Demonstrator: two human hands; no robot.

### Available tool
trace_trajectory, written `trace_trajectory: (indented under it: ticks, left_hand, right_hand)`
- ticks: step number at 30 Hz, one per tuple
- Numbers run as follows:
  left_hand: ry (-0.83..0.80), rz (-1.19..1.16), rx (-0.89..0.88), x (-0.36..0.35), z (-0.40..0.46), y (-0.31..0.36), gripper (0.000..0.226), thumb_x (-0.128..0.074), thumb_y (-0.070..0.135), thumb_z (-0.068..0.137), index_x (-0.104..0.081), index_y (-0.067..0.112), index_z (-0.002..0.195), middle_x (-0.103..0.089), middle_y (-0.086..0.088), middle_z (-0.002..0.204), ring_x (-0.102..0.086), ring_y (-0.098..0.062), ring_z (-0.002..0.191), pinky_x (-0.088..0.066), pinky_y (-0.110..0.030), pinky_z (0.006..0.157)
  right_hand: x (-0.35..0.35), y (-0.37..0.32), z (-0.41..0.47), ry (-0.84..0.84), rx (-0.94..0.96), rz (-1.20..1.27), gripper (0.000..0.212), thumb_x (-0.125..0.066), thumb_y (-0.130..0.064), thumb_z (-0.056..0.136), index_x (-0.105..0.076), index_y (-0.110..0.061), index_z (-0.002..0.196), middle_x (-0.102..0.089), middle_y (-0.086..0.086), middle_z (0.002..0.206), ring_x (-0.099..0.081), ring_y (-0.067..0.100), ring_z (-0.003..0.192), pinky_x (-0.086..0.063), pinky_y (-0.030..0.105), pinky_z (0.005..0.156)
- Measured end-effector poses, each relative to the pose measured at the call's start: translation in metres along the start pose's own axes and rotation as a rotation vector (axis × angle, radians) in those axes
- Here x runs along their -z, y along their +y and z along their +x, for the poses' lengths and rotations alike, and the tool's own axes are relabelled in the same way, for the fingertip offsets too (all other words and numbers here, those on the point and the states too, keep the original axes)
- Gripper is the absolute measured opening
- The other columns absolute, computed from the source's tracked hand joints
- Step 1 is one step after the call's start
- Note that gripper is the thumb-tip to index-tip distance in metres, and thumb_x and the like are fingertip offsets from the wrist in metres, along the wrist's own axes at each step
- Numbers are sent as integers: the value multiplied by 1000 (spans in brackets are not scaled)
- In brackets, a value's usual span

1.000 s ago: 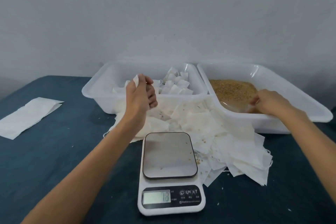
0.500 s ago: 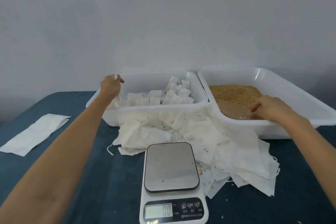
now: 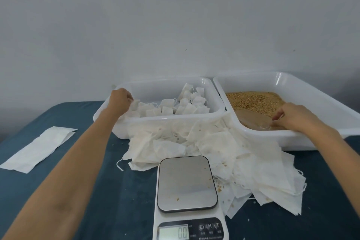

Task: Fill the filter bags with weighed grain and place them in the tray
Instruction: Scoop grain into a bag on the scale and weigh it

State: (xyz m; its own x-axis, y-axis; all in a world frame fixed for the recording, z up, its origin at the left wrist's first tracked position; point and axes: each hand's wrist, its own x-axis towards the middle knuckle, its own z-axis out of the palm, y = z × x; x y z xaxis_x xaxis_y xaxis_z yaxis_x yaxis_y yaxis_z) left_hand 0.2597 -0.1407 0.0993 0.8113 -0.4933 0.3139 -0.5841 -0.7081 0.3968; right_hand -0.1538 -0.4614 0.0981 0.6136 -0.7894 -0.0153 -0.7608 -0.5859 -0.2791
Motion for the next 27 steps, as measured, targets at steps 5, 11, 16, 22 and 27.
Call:
trace_trajectory:
  ticks: [5,11,16,22,27]
  left_hand:
    - [-151,110,0,-6,-6,-3,22,-57,-7,95,-77,-2,101,-76,-20,107,-68,-35,99,-55,-38,88]
    - [226,-21,-180,17,-46,43,21,-58,10,102,-67,3,120,-69,-15,108,-62,-30,93,-50,-41,81]
    - [170,-331,-385,11,-147,86,6,-71,12,95,-68,12,91,-61,6,73,-49,-10,60,-43,-31,62]
    - [-167,-403,-372,-11,-196,86,7,-84,29,86,-79,24,88,-66,11,91,-52,3,77,-35,-14,70]
    - [-217,-255,-349,-23,-199,72,12,-79,30,92,-81,19,95,-61,10,102,-49,-3,88,-35,-22,80]
  right_hand:
    - [1,-2,-1,-8,-32,-7,15,-81,-32,85,-76,-23,96,-71,4,113,-62,26,103,-52,39,91]
    - [3,-16,-27,356,101,-18,11,-65,-18,96,-74,-17,101,-74,7,104,-65,30,96,-48,37,77]
    - [-8,-77,-80,610,507,253,13,-65,-15,95,-74,-15,105,-71,1,97,-63,23,91,-50,42,84]
    - [-65,-129,-120,238,630,629,10,-69,-21,95,-75,-27,102,-70,-19,85,-64,5,77,-48,15,71]
    - [-98,-123,-117,171,585,741,11,-68,-23,96,-74,-33,98,-71,-18,79,-66,9,75,-48,14,69]
